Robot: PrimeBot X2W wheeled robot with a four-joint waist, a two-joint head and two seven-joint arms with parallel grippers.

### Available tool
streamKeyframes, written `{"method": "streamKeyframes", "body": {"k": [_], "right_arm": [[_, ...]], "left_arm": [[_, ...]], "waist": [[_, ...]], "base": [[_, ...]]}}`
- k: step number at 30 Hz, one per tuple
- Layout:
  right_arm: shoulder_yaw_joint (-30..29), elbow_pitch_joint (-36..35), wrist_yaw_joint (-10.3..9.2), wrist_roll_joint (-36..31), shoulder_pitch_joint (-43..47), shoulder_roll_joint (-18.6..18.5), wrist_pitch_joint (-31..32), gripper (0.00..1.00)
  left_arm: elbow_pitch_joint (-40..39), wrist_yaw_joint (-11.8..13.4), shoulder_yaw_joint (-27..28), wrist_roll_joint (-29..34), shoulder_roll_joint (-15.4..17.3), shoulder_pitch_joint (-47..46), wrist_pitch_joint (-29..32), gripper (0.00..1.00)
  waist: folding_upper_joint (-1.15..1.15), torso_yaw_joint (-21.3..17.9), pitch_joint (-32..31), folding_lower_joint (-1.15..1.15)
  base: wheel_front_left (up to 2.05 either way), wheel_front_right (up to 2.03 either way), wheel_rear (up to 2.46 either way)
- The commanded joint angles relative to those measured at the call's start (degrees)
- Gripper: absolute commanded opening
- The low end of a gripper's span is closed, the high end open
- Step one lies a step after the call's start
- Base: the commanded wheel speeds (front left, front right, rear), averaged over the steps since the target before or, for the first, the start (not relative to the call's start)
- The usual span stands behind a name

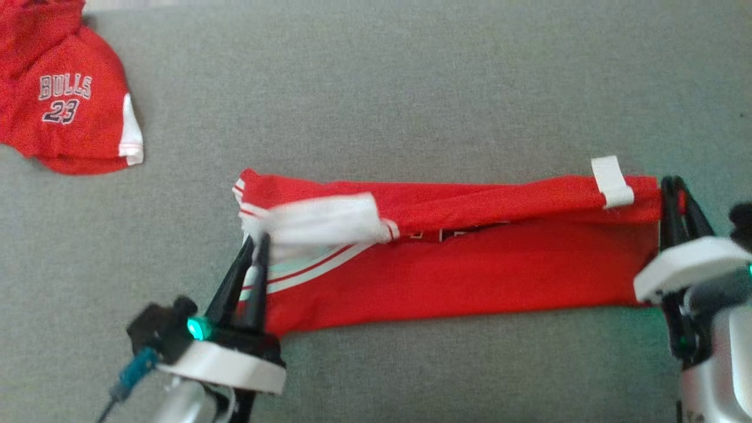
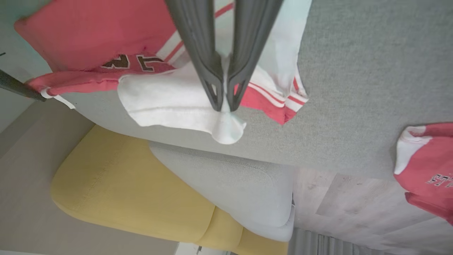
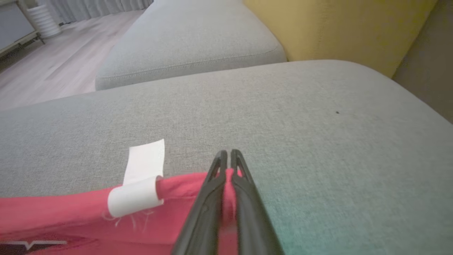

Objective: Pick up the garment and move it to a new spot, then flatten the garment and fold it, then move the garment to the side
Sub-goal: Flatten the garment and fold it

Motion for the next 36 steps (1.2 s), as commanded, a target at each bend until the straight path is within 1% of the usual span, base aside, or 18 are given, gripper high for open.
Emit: {"method": "streamKeyframes", "body": {"k": [1, 4, 8, 9, 15, 18, 22, 25, 29, 30, 31, 32, 33, 36], "right_arm": [[-0.01, -2.58, 0.40, -0.03, 1.11, 0.08, -1.53, 1.00], [-2.33, -3.50, 0.40, 0.36, 3.74, 0.67, -3.77, 1.00], [-4.86, -5.67, 0.40, 0.26, 6.24, 0.99, -4.58, 1.00], [-4.86, -5.67, 0.40, 0.26, 6.24, 0.99, -4.58, 1.00], [-4.57, -5.76, 0.40, 1.10, 7.56, 1.05, -3.02, 1.00], [-4.21, -3.99, 0.40, 0.12, 7.61, 1.06, -2.12, 1.00], [-5.44, 0.95, 0.40, -0.51, 7.18, 1.06, -0.23, 1.00], [-5.94, 4.47, 0.40, -0.74, 6.73, 1.06, 2.15, 1.00], [-4.86, 7.33, 0.40, 0.72, 6.10, 1.07, 5.60, 1.00], [-4.51, 7.68, 0.40, 1.25, 5.95, 1.07, 6.43, 0.53], [-4.19, 7.92, 0.40, 1.76, 5.79, 1.07, 7.20, 0.36], [-3.92, 7.96, 0.40, 2.10, 5.62, 1.07, 7.85, 0.11], [-3.81, 7.78, 0.40, 2.38, 5.33, 1.07, 8.30, 0.00], [-4.80, 6.26, 0.40, 1.94, 3.95, 1.07, 8.75, 0.00]], "left_arm": [[-1.13, -0.34, 2.33, 0.06, -0.44, 0.48, -1.01, 1.00], [-0.72, 0.14, 4.47, 0.58, -2.21, 2.53, -1.55, 1.00], [-2.59, 0.67, 9.51, 2.22, -4.39, 4.61, -1.66, 1.00], [-2.59, 0.67, 9.51, 2.22, -4.39, 4.61, -1.66, 1.00], [-4.27, 2.80, 15.49, 6.13, -5.87, 6.46, -1.67, 1.00], [-5.05, 4.13, 17.38, 7.57, -6.29, 6.97, -1.68, 1.00], [-6.17, 5.48, 19.21, 8.27, -6.78, 7.55, -1.68, 1.00], [-7.14, 6.22, 19.68, 8.77, -6.69, 7.77, -1.68, 1.00], [-8.28, 6.83, 19.71, 9.15, -6.32, 8.07, -1.39, 1.00], [-8.51, 6.95, 19.64, 9.25, -6.23, 8.10, -1.23, 1.00], [-8.75, 7.06, 19.54, 9.35, -6.17, 8.12, -1.08, 1.00], [-8.99, 7.16, 19.40, 9.44, -6.14, 8.12, -0.89, 1.00], [-9.21, 7.22, 19.27, 9.47, -6.12, 8.12, -0.69, 1.00], [-9.84, 7.29, 18.93, 9.55, -5.97, 7.96, -0.20, 1.00]], "waist": [[-0.01, 0.26, -1.15, 0.00], [-0.01, 0.63, -2.54, 0.00], [-0.01, 1.10, -3.61, 0.00], [-0.01, 1.10, -3.61, 0.00], [-0.01, 2.13, -4.01, 0.00], [-0.01, 2.93, -3.55, 0.00], [-0.01, 4.16, -2.77, 0.00], [-0.01, 4.90, -2.24, 0.00], [-0.01, 5.31, -1.81, 0.00], [-0.01, 5.31, -1.74, 0.00], [-0.01, 5.23, -1.66, 0.00], [-0.01, 5.06, -1.57, 0.00], [-0.01, 4.76, -1.48, 0.00], [-0.01, 3.43, -1.19, 0.00]], "base": [[0.00, 0.00, 0.00], [0.00, 0.00, 0.00], [0.00, 0.00, 0.00], [0.00, 0.00, 0.00], [0.00, 0.00, 0.00], [0.00, 0.00, 0.00], [0.00, 0.00, 0.00], [0.00, 0.00, 0.00], [0.00, 0.00, 0.00], [0.00, 0.00, 0.00], [0.00, 0.00, 0.00], [0.00, 0.00, 0.00], [0.00, 0.00, 0.00], [0.00, 0.00, 0.00]]}}
